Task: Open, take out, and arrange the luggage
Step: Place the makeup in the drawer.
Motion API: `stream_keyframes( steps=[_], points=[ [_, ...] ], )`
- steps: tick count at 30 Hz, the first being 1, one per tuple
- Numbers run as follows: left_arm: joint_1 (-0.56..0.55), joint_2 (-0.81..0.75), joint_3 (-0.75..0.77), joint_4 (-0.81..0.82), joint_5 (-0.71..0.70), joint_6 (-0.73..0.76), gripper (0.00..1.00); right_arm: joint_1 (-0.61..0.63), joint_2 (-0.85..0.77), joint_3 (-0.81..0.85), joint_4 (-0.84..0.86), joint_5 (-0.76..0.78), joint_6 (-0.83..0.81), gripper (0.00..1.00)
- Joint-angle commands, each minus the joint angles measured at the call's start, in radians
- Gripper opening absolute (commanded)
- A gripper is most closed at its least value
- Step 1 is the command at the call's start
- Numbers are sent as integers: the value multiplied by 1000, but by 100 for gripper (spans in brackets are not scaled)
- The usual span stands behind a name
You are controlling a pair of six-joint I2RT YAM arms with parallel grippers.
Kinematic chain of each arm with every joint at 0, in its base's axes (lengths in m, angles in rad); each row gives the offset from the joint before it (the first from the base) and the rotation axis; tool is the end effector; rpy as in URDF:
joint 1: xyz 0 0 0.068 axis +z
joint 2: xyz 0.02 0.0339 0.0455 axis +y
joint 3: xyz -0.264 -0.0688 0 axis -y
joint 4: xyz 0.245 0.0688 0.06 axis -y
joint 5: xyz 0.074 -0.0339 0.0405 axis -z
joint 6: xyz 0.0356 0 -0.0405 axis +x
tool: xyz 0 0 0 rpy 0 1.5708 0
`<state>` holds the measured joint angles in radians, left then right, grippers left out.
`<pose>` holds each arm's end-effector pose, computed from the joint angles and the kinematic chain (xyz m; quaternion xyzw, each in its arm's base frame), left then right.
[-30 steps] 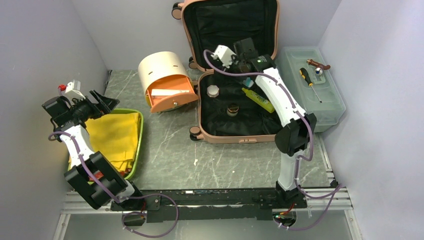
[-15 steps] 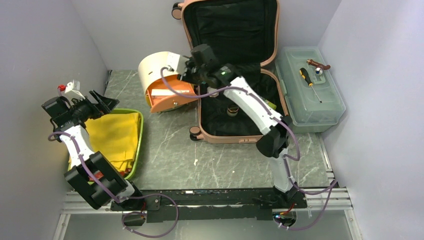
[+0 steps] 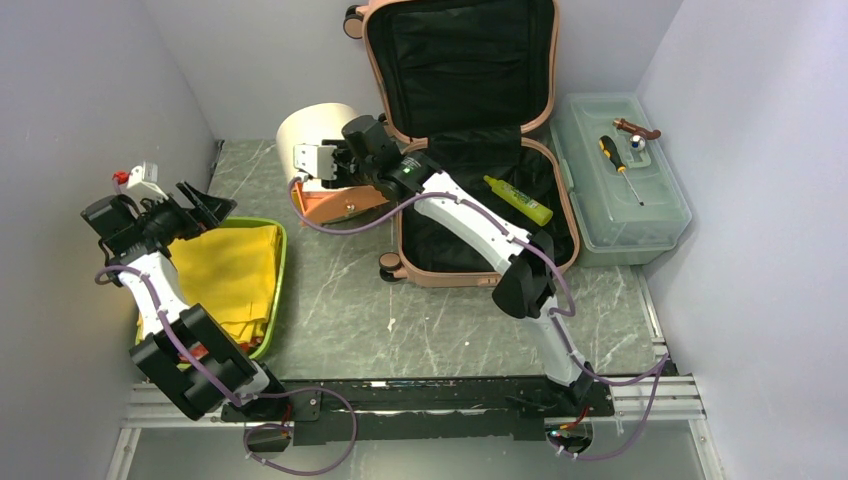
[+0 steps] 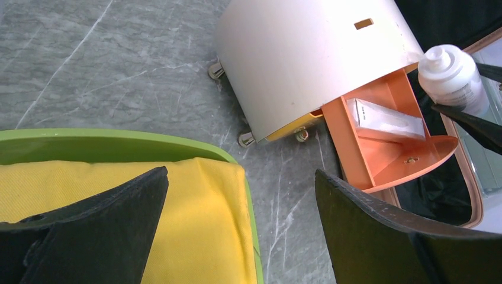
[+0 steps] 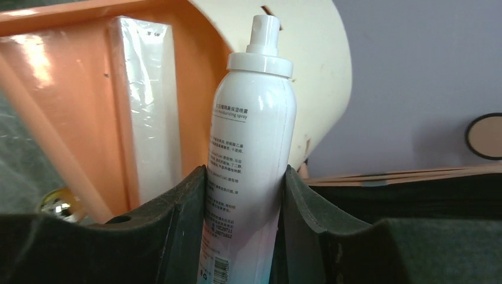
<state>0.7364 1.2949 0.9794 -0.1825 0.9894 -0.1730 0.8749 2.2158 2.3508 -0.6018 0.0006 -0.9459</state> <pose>0.2288 0.1672 0.3038 -0.1143 0.7862 -0.2670 0.5455 0.3278 0.3924 0.3676 -0.6724 0.5224 -0.0189 0.5240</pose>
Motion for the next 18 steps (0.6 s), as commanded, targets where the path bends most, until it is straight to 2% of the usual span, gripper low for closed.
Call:
stream_keyframes(
  steps=[1, 6, 8, 15, 18],
  points=[
    [8, -28, -9, 37, 24, 11, 99, 1, -7, -9, 152, 43, -71, 9],
    [11, -27, -10, 38, 27, 8, 99, 3, -10, -21, 130, 5, -74, 10],
    [10, -25, -10, 38, 29, 6, 99, 4, -13, -21, 116, -24, -72, 14],
    [13, -26, -11, 40, 30, 5, 99, 4, -13, -27, 109, -47, -63, 44],
    [13, -26, -10, 38, 31, 5, 100, 6, -14, -29, 105, -48, -64, 52]
  ],
)
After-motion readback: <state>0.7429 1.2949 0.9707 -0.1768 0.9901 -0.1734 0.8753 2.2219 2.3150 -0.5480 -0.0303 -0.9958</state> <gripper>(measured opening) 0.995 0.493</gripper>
